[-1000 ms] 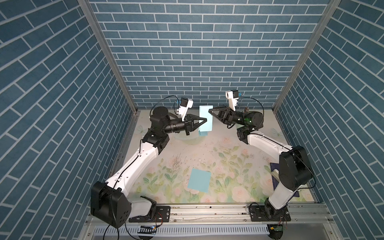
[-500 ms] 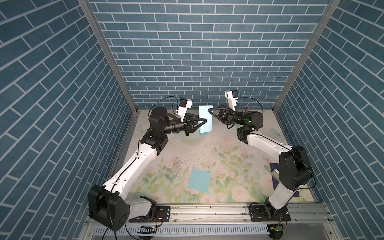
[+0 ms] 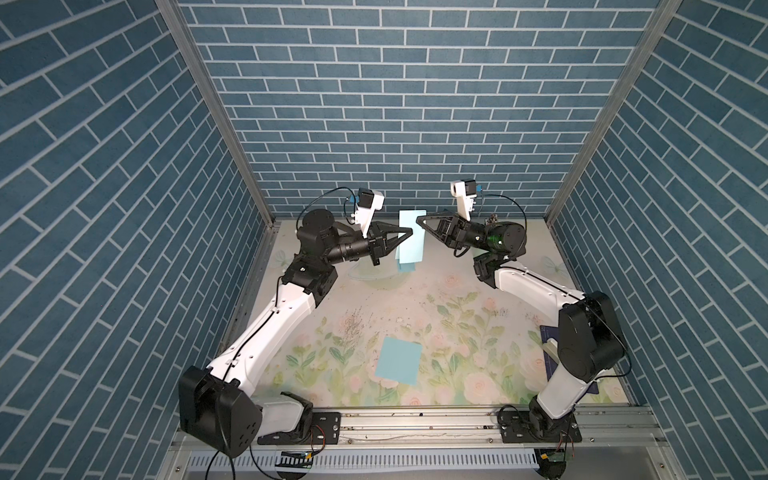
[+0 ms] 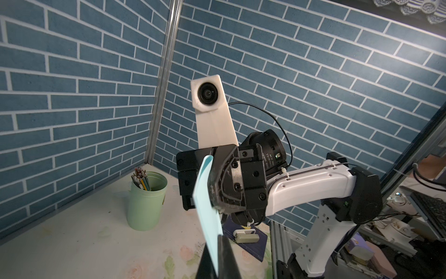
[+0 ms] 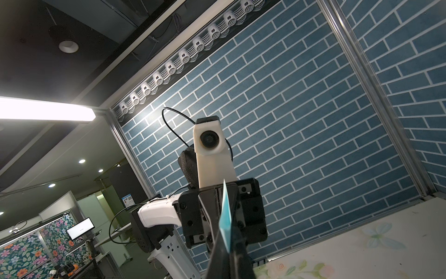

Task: Fold the square paper along the opposite sides
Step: Fold the paper.

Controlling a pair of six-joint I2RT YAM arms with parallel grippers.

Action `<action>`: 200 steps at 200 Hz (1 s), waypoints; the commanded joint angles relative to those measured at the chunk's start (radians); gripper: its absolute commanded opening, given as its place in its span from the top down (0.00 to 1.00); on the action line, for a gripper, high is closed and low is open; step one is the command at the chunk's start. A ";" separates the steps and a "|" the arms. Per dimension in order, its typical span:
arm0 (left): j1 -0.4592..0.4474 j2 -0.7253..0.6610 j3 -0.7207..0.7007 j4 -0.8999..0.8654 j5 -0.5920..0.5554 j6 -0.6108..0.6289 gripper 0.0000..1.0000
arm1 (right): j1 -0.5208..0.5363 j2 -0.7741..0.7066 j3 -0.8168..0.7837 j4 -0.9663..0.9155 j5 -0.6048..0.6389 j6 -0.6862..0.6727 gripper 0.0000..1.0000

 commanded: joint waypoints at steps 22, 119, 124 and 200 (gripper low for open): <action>-0.003 0.039 0.028 -0.096 -0.013 0.023 1.00 | -0.012 -0.003 -0.023 0.001 -0.020 -0.011 0.69; -0.079 0.569 0.131 -0.577 -0.039 0.298 1.00 | 0.075 -0.505 -0.772 -0.660 0.846 -1.115 0.65; -0.082 0.595 0.152 -0.602 -0.043 0.313 1.00 | 0.094 -0.497 -0.784 -0.656 0.864 -1.158 0.66; -0.112 0.877 0.325 -0.819 -0.057 0.474 1.00 | 0.210 -0.224 -0.868 -0.476 0.939 -1.251 1.00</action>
